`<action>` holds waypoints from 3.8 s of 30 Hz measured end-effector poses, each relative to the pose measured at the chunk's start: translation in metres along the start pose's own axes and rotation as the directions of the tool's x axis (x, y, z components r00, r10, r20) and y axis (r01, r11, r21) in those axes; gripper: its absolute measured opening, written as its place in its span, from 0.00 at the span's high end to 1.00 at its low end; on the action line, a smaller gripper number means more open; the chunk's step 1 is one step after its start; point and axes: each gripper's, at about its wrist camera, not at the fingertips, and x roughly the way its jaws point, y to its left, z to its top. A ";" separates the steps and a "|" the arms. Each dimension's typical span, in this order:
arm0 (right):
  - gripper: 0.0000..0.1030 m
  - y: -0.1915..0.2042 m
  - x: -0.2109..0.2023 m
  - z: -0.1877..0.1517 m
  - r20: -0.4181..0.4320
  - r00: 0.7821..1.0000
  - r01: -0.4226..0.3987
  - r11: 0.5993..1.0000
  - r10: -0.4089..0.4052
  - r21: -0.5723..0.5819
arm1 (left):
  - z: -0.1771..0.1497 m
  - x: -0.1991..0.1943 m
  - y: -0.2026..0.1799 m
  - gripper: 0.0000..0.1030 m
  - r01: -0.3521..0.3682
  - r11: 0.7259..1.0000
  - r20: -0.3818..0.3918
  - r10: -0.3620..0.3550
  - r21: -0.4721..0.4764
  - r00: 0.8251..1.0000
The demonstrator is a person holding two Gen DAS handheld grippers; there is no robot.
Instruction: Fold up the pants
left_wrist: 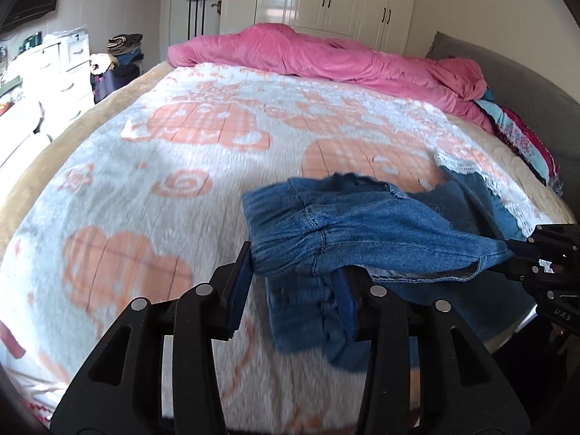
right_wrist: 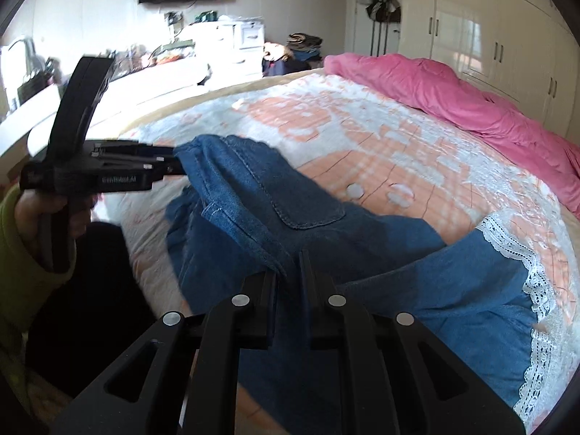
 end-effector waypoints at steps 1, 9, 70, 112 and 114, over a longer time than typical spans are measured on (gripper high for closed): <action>0.90 0.002 0.000 -0.003 -0.006 1.000 -0.011 1.000 0.011 0.000 | -0.003 -0.002 -0.001 0.67 -0.008 1.000 -0.006 0.008 0.008 1.000; 0.88 0.035 0.007 -0.029 -0.106 0.992 -0.071 0.994 0.062 -0.084 | -0.025 0.001 0.002 0.66 -0.045 0.999 -0.089 0.046 0.017 0.995; 0.52 -0.039 -0.017 -0.028 -0.046 0.996 -0.056 0.961 0.071 0.270 | -0.015 -0.020 -0.054 0.51 -0.020 0.997 -0.035 0.022 0.068 0.999; 0.38 -0.164 -0.035 -0.024 -0.071 0.978 0.207 0.869 -0.196 0.449 | -0.005 0.094 -0.191 0.95 0.529 0.848 -0.258 -0.520 -0.039 0.814; 0.38 -0.170 -0.022 -0.016 -0.107 0.974 0.228 0.879 -0.201 0.419 | -0.007 0.092 -0.193 0.95 0.551 0.834 -0.248 -0.542 -0.039 0.803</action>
